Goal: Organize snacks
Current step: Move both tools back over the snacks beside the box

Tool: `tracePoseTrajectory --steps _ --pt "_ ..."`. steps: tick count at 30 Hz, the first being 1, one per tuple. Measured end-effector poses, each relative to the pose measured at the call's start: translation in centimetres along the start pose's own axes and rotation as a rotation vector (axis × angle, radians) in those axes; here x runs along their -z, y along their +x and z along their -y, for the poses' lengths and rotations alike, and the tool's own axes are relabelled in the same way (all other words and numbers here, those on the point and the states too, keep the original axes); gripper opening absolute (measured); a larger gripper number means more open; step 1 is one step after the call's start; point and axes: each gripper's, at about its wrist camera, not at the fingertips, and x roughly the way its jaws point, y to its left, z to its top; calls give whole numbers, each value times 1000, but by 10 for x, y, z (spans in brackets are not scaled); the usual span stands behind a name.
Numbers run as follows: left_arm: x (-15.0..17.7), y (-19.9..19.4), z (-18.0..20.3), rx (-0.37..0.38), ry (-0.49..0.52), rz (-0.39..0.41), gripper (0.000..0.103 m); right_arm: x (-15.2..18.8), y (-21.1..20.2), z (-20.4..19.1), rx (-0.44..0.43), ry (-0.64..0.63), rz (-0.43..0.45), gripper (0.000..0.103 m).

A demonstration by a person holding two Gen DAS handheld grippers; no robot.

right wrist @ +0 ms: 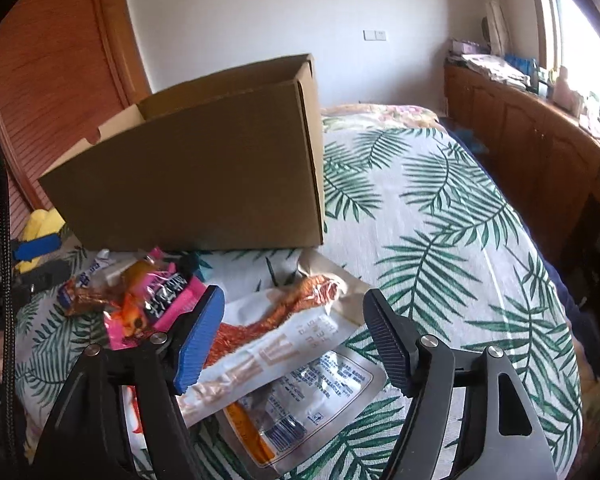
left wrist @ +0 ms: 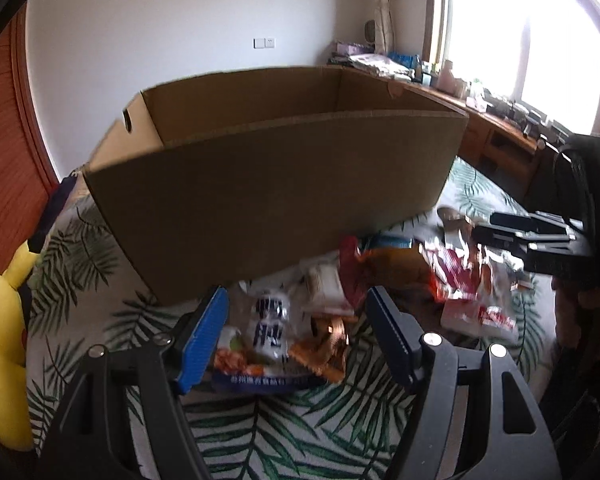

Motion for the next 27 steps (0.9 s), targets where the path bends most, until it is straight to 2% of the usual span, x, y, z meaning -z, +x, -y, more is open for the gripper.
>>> tracePoseTrajectory --steps 4,8,13,16,23,27 --pt "10 1 5 11 20 -15 68 4 7 0 19 1 -18 74" --pt "16 2 14 44 34 -22 54 5 9 1 21 5 -18 75" --pt "22 10 24 31 52 -53 48 4 13 3 20 12 -30 75" --pt "22 16 29 9 76 -70 36 5 14 3 33 19 -34 75" --pt "24 25 30 -10 59 -80 40 5 18 2 39 27 -47 75" --pt "27 27 32 2 37 -68 33 5 20 3 34 29 -52 75"
